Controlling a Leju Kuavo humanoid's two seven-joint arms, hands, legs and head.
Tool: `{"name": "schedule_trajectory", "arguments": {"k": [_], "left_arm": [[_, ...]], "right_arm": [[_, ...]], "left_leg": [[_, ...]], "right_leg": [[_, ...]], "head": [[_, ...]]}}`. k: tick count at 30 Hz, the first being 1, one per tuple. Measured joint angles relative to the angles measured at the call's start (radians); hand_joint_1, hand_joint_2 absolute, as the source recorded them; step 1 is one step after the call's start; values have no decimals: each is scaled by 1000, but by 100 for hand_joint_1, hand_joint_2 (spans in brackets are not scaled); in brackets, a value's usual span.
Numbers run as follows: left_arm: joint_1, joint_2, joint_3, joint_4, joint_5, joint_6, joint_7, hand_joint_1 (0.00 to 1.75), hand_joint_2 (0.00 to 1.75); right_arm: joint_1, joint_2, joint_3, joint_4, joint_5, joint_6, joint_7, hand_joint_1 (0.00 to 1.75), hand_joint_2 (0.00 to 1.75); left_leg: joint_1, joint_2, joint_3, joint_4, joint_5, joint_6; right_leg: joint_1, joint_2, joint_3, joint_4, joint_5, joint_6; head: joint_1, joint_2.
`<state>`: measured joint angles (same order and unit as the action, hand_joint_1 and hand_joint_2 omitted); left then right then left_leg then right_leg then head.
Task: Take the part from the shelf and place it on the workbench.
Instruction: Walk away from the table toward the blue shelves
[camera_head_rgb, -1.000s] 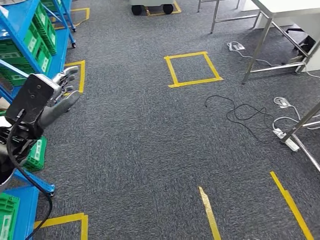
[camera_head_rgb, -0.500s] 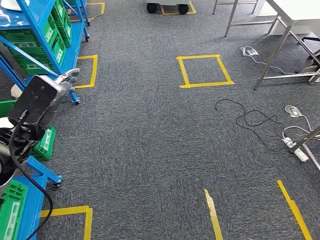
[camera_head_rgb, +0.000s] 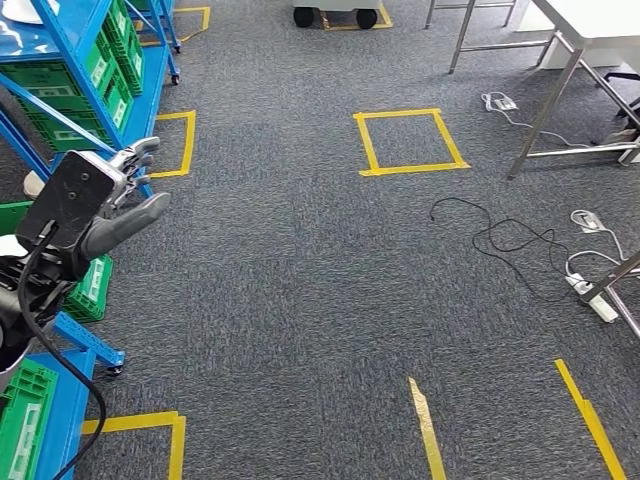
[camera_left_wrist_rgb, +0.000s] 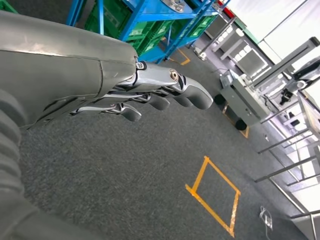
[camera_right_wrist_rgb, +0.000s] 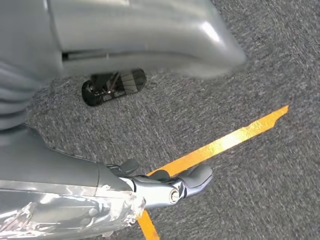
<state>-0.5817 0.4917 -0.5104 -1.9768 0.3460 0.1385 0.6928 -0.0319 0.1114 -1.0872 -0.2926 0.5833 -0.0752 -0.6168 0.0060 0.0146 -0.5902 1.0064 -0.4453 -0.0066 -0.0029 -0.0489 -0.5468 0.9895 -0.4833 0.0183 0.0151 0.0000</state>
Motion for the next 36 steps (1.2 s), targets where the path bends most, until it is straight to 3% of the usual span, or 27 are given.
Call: {"name": "schedule_trajectory", "arguments": {"k": [1, 22, 23, 26, 27, 28, 29, 32, 33, 36], "left_arm": [[0, 0, 0, 0, 0, 0, 0, 0, 0], [0, 0, 0, 0, 0, 0, 0, 0, 0], [0, 0, 0, 0, 0, 0, 0, 0, 0], [0, 0, 0, 0, 0, 0, 0, 0, 131], [0, 0, 0, 0, 0, 0, 0, 0, 175], [0, 0, 0, 0, 0, 0, 0, 0, 175], [0, 0, 0, 0, 0, 0, 0, 0, 131], [0, 0, 0, 0, 0, 0, 0, 0, 0], [0, 0, 0, 0, 0, 0, 0, 0, 0], [0, 0, 0, 0, 0, 0, 0, 0, 0]], "right_arm": [[0, 0, 0, 0, 0, 0, 0, 0, 0], [0, 0, 0, 0, 0, 0, 0, 0, 0], [0, 0, 0, 0, 0, 0, 0, 0, 44], [0, 0, 0, 0, 0, 0, 0, 0, 175], [0, 0, 0, 0, 0, 0, 0, 0, 175], [0, 0, 0, 0, 0, 0, 0, 0, 175], [0, 0, 0, 0, 0, 0, 0, 0, 175], [0, 0, 0, 0, 0, 0, 0, 0, 44], [0, 0, 0, 0, 0, 0, 0, 0, 0], [0, 0, 0, 0, 0, 0, 0, 0, 0]], "left_leg": [[0, 0, 0, 0, 0, 0], [1, 0, -1, 0, 0, 0], [1, 0, -1, 0, 0, 0], [1, 0, -1, 0, 0, 0], [1, 0, -1, 0, 0, 0], [1, 0, -1, 0, 0, 0], [1, 0, -1, 0, 0, 0], [1, 0, -1, 0, 0, 0], [1, 0, -1, 0, 0, 0], [1, 0, -1, 0, 0, 0]], "right_leg": [[0, 0, 0, 0, 0, 0], [1, 0, -1, 2, -1, 0], [1, 0, -1, 2, -1, 0], [1, 0, -1, 2, -1, 0], [1, 0, -1, 2, -1, 0], [1, 0, -1, 2, -1, 0], [1, 0, -1, 2, -1, 0], [1, 0, -1, 2, -1, 0], [1, 0, -1, 2, -1, 0], [1, 0, -1, 2, -1, 0]], "head": [[0, 0], [0, 0], [0, 0], [0, 0], [0, 0], [0, 0], [0, 0], [0, 0], [0, 0], [0, 0]]}}
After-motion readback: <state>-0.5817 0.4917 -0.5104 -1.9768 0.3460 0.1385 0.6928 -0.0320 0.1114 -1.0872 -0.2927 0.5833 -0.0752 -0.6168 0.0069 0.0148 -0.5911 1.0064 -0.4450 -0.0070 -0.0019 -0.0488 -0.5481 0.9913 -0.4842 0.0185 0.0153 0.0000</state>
